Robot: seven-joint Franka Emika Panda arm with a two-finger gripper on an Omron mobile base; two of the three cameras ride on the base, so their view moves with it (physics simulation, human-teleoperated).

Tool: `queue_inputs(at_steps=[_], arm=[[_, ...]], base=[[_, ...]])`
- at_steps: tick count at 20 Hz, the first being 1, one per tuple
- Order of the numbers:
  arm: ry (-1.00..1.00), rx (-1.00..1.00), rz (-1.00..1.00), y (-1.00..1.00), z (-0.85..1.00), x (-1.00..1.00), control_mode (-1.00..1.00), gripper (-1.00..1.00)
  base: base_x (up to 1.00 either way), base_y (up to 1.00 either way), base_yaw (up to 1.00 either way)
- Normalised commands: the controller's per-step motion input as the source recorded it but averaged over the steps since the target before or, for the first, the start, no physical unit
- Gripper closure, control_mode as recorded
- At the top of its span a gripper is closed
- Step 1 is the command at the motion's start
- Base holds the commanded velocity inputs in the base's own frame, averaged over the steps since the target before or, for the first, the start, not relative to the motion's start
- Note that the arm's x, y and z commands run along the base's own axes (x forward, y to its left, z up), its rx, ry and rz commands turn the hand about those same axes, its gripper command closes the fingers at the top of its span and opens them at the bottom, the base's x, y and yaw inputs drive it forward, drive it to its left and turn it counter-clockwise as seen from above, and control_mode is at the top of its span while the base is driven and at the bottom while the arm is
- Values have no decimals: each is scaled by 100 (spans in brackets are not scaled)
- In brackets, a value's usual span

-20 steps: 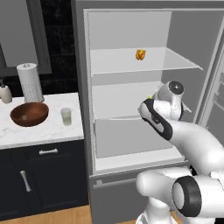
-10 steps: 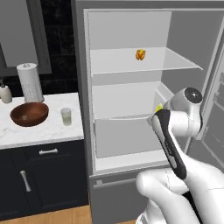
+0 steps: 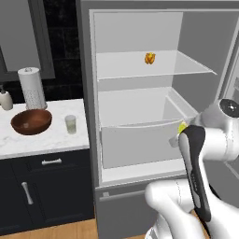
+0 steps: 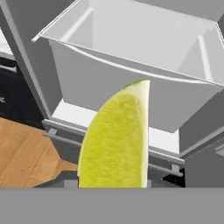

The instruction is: Grab a lemon wedge from the fridge and one ice cube from the ice bowl, and put them in the glass of lemonade.

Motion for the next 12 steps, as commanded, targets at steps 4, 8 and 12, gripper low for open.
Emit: queue_inputs(at_steps=[4, 8, 12], arm=[[4, 0, 0, 13, 0, -36, 100, 100], [0, 0, 0, 0, 0, 0, 100, 100], [0, 0, 0, 0, 0, 0, 100, 100]], base=[[-39, 18, 0], [-50, 80, 0], [-25, 100, 0]])
